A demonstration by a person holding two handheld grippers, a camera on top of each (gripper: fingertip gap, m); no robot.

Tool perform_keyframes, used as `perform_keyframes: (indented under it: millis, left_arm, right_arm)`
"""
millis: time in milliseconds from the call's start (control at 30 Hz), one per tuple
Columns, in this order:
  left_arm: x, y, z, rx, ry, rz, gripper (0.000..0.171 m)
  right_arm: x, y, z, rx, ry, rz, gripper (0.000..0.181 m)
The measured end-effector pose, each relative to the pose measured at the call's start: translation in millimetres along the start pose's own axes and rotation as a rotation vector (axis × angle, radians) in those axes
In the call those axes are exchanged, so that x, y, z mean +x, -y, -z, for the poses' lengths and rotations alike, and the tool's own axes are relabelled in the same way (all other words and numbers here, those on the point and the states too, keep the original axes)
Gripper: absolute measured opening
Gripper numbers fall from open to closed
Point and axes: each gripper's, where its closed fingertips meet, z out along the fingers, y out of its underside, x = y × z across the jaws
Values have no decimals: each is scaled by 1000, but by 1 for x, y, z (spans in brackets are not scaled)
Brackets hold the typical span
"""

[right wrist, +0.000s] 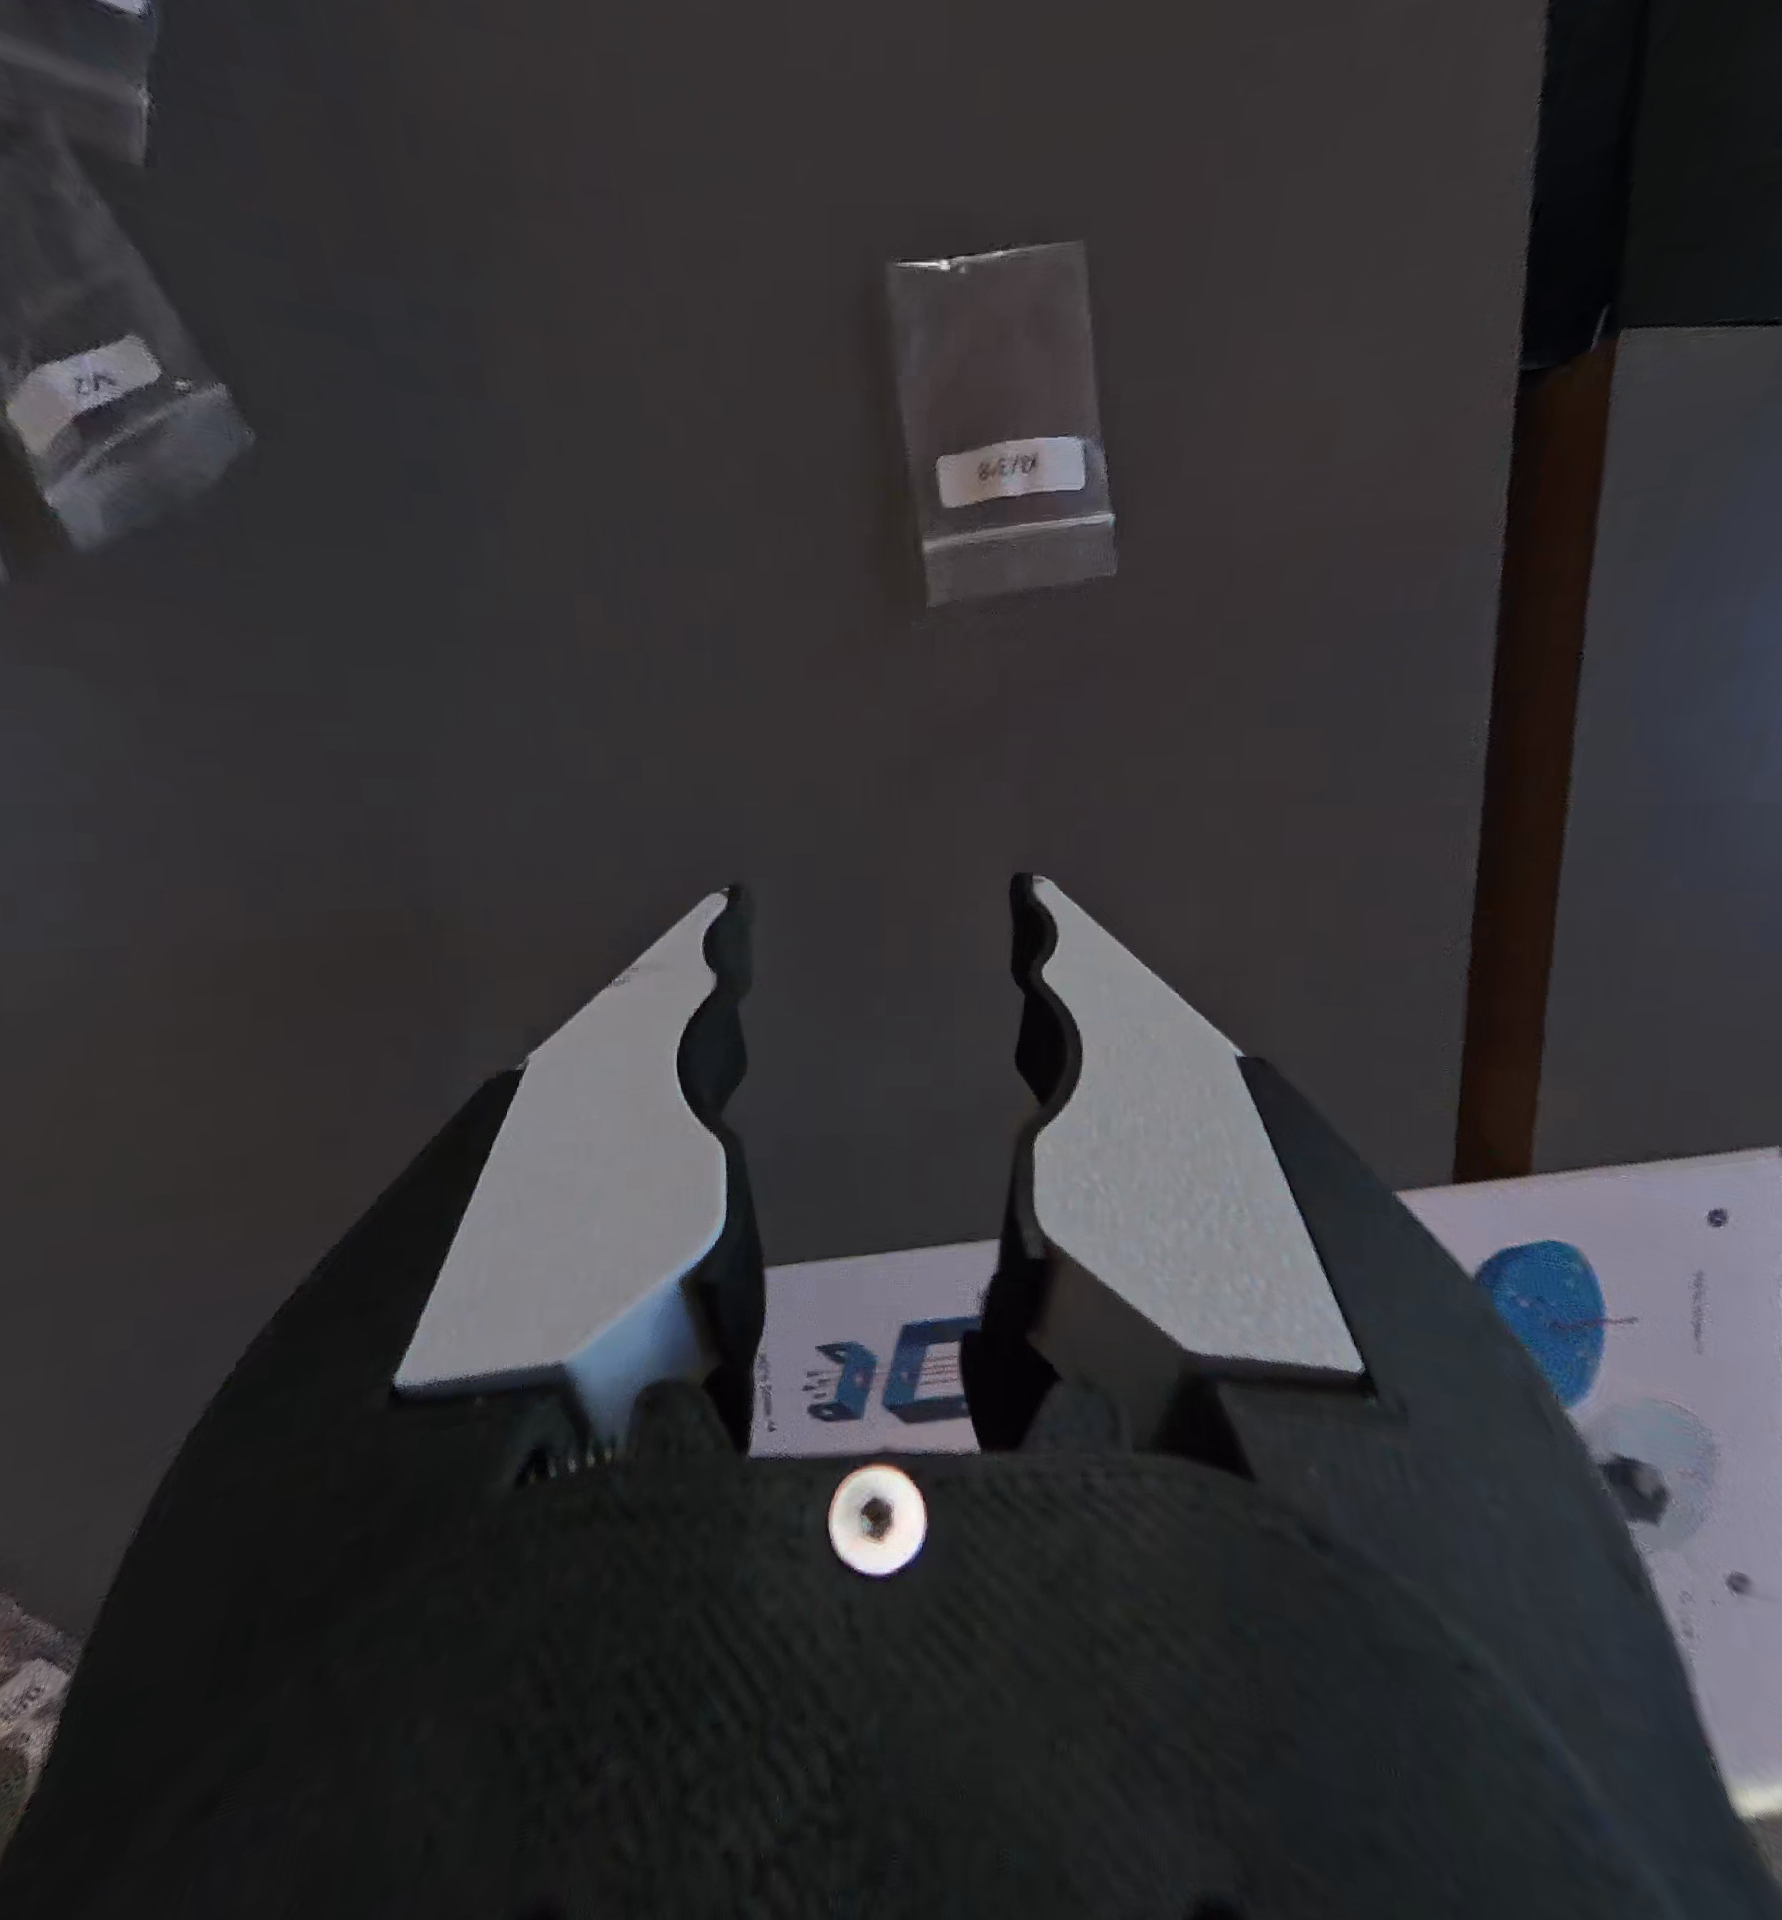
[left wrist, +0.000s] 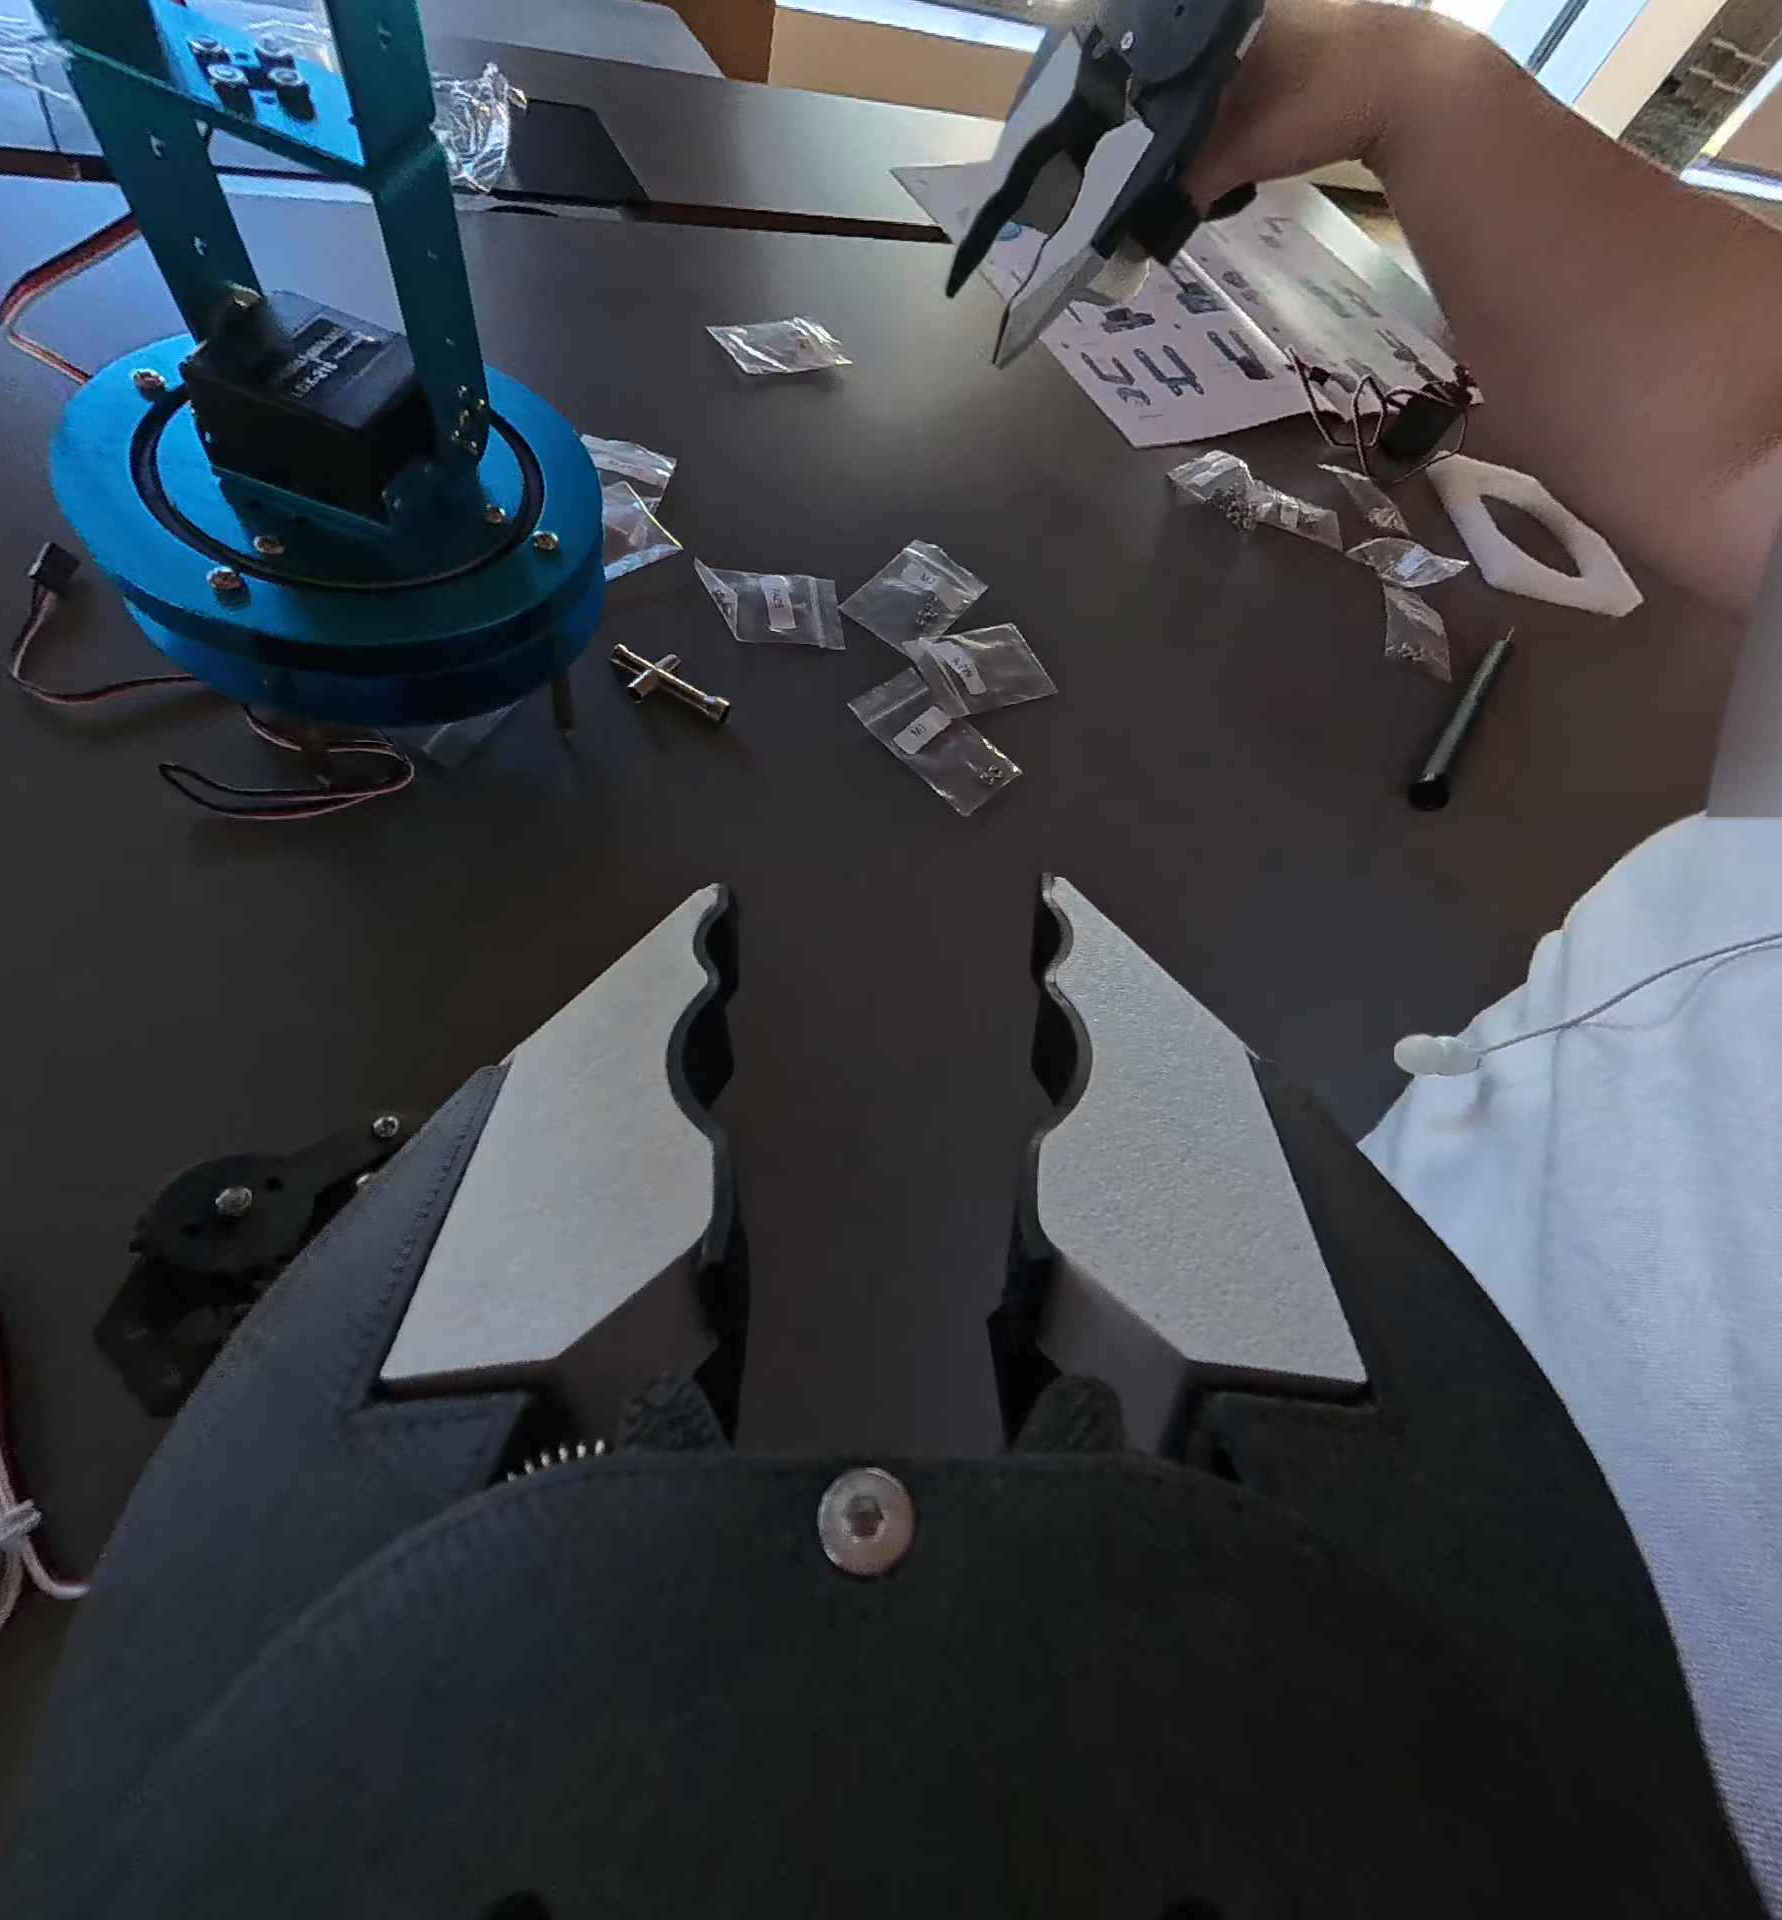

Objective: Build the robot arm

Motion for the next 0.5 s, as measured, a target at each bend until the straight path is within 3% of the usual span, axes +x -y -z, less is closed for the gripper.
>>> perform_keyframes:
  millis: [233,500]
  left_arm:
    - [14,12,-17,4,-69,-15,56]
    - [18,2,-8,-31,-20,-43,56]
  right_arm:
    - [9,55,-21,194,45,-122,51]
    - [26,59,-52,103,95,-40,50]
